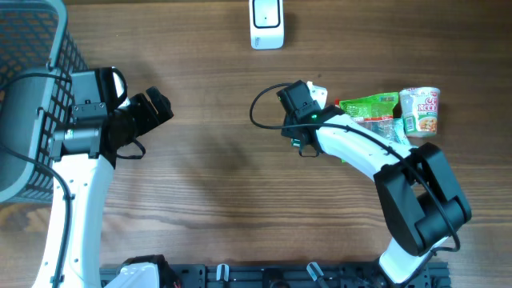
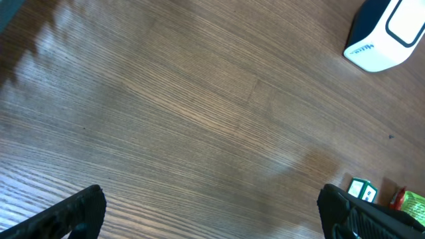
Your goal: Scan the item barcode
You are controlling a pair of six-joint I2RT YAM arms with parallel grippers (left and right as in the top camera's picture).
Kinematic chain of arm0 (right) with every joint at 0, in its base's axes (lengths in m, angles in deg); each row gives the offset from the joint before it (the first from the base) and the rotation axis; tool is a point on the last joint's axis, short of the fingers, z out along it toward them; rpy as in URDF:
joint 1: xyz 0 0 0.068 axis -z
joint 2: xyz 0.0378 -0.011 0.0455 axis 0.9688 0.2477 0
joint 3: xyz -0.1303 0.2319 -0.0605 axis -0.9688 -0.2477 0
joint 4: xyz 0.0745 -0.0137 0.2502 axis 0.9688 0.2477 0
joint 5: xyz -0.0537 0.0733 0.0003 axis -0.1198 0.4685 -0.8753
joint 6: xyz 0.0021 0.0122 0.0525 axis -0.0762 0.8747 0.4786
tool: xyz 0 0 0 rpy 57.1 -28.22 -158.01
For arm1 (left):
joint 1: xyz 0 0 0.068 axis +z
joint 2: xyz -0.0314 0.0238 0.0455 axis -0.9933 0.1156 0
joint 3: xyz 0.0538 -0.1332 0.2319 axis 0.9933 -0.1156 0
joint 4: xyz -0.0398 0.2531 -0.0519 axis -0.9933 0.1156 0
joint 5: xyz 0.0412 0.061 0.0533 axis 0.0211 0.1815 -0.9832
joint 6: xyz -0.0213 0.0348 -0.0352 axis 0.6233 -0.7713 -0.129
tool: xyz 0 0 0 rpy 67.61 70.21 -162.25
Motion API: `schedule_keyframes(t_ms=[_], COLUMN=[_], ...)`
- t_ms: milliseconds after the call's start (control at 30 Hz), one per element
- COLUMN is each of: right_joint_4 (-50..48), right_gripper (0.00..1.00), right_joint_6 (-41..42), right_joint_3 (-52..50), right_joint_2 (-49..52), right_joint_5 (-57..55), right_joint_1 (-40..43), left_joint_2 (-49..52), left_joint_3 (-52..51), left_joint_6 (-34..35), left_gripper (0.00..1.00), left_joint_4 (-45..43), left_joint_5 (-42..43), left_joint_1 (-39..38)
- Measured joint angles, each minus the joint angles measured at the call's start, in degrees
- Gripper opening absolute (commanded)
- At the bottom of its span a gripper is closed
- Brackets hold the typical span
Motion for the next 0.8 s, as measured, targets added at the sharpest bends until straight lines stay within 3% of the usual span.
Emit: schedule_keyframes(t_ms=[233, 467, 800], right_joint_4=[-0.37, 6.56, 12.61], right_gripper=[0.28, 0.29, 0.28], right_joint_6=[-4.07, -10.27, -16.35], right_joint_3=[0.04, 4.83, 7.39], right_joint_2=[0.00, 0.04, 0.20], right_joint_5=[-0.02, -2.97, -18.25], right_joint_1=[0.00, 0.00, -2.71], left_joint_2=[0.00, 0.00, 0.00], left_joint_3=[0.00, 0.02, 0.02], left_joint_6=[0.00, 0.00, 0.00], left_gripper=[1.00, 1.00, 1.00], left_joint_4=[0.00, 0.00, 0.00], left_joint_5=[0.00, 0.00, 0.00], left_joint_1=[0.00, 0.00, 0.00])
